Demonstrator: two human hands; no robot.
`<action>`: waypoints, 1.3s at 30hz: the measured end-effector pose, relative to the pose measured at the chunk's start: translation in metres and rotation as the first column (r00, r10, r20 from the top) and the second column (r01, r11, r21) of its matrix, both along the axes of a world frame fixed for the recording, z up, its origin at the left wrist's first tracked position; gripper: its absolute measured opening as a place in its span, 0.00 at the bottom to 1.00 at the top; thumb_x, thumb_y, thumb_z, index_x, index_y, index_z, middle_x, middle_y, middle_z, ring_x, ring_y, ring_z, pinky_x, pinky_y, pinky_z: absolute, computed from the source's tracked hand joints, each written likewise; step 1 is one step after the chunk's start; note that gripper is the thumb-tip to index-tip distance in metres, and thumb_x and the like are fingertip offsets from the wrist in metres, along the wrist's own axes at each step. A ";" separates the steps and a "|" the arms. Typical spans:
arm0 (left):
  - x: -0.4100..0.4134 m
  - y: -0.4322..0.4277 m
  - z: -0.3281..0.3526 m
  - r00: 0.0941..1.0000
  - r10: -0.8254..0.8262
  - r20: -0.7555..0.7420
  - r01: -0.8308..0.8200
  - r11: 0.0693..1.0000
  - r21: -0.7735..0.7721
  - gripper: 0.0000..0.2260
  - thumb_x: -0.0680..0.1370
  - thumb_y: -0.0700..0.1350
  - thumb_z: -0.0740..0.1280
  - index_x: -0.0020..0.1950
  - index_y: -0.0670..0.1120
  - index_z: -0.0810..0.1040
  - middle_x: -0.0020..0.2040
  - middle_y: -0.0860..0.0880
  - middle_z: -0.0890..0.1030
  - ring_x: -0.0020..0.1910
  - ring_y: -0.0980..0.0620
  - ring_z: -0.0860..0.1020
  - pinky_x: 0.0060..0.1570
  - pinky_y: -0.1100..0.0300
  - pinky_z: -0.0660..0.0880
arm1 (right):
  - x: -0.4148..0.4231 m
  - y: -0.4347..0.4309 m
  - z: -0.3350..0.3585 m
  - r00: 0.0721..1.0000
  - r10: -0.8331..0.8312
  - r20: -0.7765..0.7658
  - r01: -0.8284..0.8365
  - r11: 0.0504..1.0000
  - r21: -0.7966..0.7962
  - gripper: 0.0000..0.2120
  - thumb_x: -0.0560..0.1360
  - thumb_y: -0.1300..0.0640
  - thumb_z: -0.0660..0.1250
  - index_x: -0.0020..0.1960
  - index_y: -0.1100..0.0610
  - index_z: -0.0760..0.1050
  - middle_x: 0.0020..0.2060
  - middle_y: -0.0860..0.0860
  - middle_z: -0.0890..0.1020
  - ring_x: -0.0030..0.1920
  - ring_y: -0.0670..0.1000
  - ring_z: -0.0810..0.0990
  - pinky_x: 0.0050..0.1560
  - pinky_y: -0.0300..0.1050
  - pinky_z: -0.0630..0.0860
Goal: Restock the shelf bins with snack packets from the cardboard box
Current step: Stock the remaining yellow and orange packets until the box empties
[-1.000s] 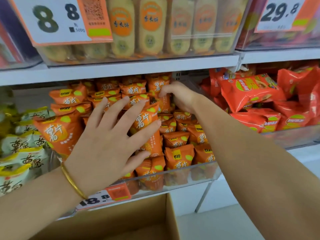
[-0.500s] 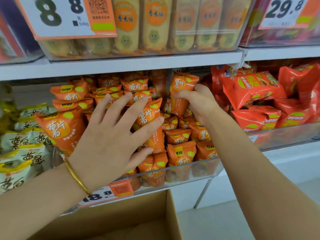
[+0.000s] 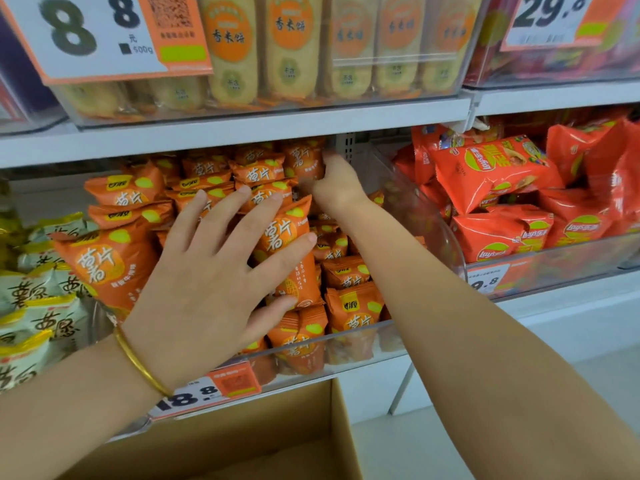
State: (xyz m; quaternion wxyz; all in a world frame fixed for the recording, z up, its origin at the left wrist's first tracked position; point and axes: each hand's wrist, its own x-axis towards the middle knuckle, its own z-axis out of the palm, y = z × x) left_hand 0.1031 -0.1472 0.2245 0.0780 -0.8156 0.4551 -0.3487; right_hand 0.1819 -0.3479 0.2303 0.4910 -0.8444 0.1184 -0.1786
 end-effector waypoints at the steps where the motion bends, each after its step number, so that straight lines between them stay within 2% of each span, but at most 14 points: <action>1: 0.000 0.000 0.000 1.000 0.001 -0.002 -0.001 1.000 0.000 0.25 0.75 0.59 0.59 0.70 0.52 0.70 0.71 0.38 0.68 0.69 0.33 0.66 0.64 0.32 0.62 | -0.002 0.001 -0.001 1.000 0.009 -0.023 -0.010 0.999 -0.031 0.23 0.75 0.61 0.67 0.68 0.62 0.66 0.63 0.59 0.75 0.64 0.58 0.73 0.63 0.47 0.69; 8: -0.001 -0.001 0.001 1.000 0.018 -0.010 -0.018 1.000 0.016 0.25 0.75 0.59 0.58 0.70 0.52 0.70 0.70 0.38 0.68 0.68 0.33 0.66 0.64 0.33 0.62 | -0.014 0.006 -0.007 0.997 0.022 -0.072 -0.030 0.993 -0.114 0.22 0.78 0.61 0.64 0.68 0.62 0.59 0.63 0.59 0.73 0.64 0.58 0.72 0.60 0.46 0.68; 13: -0.002 0.000 0.002 0.999 0.026 -0.024 -0.025 0.999 0.021 0.25 0.75 0.59 0.58 0.71 0.52 0.70 0.71 0.38 0.68 0.69 0.33 0.66 0.65 0.33 0.62 | -0.018 0.003 -0.003 0.999 0.022 -0.027 -0.021 0.999 0.034 0.26 0.77 0.60 0.66 0.69 0.62 0.58 0.63 0.58 0.73 0.64 0.56 0.72 0.54 0.39 0.65; 17: -0.001 0.000 0.002 0.999 0.026 -0.023 -0.026 0.999 0.026 0.25 0.75 0.59 0.58 0.71 0.52 0.70 0.71 0.38 0.68 0.69 0.33 0.66 0.65 0.33 0.61 | -0.018 -0.002 -0.009 0.995 -0.045 0.092 0.036 0.994 0.105 0.16 0.78 0.62 0.64 0.65 0.62 0.69 0.61 0.57 0.77 0.63 0.55 0.74 0.61 0.44 0.70; 18: -0.001 0.000 0.002 0.999 0.026 -0.021 -0.026 0.999 0.027 0.25 0.75 0.59 0.58 0.71 0.52 0.70 0.71 0.38 0.68 0.69 0.33 0.66 0.65 0.33 0.62 | -0.019 -0.001 -0.011 0.992 -0.060 0.113 0.043 0.988 0.147 0.18 0.78 0.64 0.62 0.67 0.61 0.68 0.62 0.57 0.76 0.64 0.55 0.74 0.64 0.46 0.70; 20: -0.001 0.000 0.002 1.000 0.021 -0.018 -0.020 0.999 0.024 0.25 0.75 0.59 0.58 0.71 0.52 0.70 0.71 0.38 0.68 0.68 0.33 0.66 0.64 0.33 0.62 | -0.022 0.002 -0.014 0.984 -0.088 0.154 0.045 0.963 0.266 0.25 0.78 0.66 0.61 0.74 0.59 0.59 0.69 0.57 0.71 0.70 0.54 0.69 0.70 0.50 0.67; 22: 0.000 0.000 0.002 1.000 0.018 -0.012 -0.017 1.000 0.022 0.25 0.75 0.59 0.58 0.71 0.52 0.70 0.71 0.38 0.68 0.68 0.33 0.66 0.64 0.33 0.62 | -0.025 0.005 -0.016 0.976 -0.103 0.191 0.035 0.944 0.328 0.30 0.78 0.64 0.64 0.76 0.57 0.55 0.72 0.56 0.68 0.72 0.53 0.66 0.71 0.53 0.65; 25: 0.000 0.000 0.001 1.000 0.015 -0.005 -0.015 1.000 0.016 0.26 0.75 0.59 0.59 0.71 0.52 0.69 0.70 0.38 0.68 0.68 0.33 0.67 0.64 0.33 0.62 | -0.022 0.009 -0.016 0.979 -0.051 0.198 -0.005 0.962 0.272 0.27 0.79 0.60 0.64 0.75 0.56 0.59 0.69 0.54 0.71 0.69 0.52 0.69 0.70 0.50 0.66; 30: 0.000 -0.001 0.001 1.000 -0.006 -0.005 0.006 1.000 -0.008 0.25 0.75 0.59 0.59 0.70 0.52 0.70 0.70 0.38 0.69 0.68 0.33 0.67 0.64 0.32 0.63 | -0.012 0.004 -0.019 0.988 0.023 0.154 -0.052 0.981 0.185 0.34 0.75 0.68 0.65 0.77 0.55 0.57 0.69 0.55 0.71 0.69 0.54 0.69 0.70 0.53 0.68; 33: 0.000 -0.001 0.000 1.000 -0.007 0.003 0.007 1.000 -0.008 0.25 0.75 0.59 0.60 0.70 0.52 0.70 0.70 0.38 0.69 0.68 0.33 0.67 0.64 0.32 0.62 | -0.010 0.002 -0.021 0.987 0.030 0.157 -0.046 0.994 0.101 0.36 0.74 0.67 0.68 0.77 0.54 0.56 0.70 0.55 0.70 0.69 0.54 0.69 0.70 0.52 0.68; 36: -0.001 -0.001 0.001 1.000 -0.003 0.005 0.003 1.000 -0.005 0.25 0.75 0.58 0.59 0.70 0.52 0.70 0.70 0.37 0.69 0.68 0.33 0.67 0.64 0.32 0.62 | -0.010 -0.001 -0.022 0.986 0.038 0.162 -0.056 0.992 0.114 0.40 0.72 0.66 0.71 0.76 0.54 0.53 0.69 0.56 0.70 0.69 0.56 0.70 0.68 0.56 0.69; 39: -0.003 -0.001 0.001 1.000 0.009 0.014 -0.009 1.000 0.009 0.25 0.75 0.58 0.58 0.70 0.52 0.70 0.70 0.37 0.68 0.68 0.32 0.66 0.64 0.31 0.60 | -0.014 -0.005 -0.021 0.991 0.055 0.123 -0.070 0.990 0.120 0.41 0.71 0.64 0.73 0.75 0.58 0.52 0.68 0.56 0.71 0.68 0.55 0.71 0.68 0.56 0.70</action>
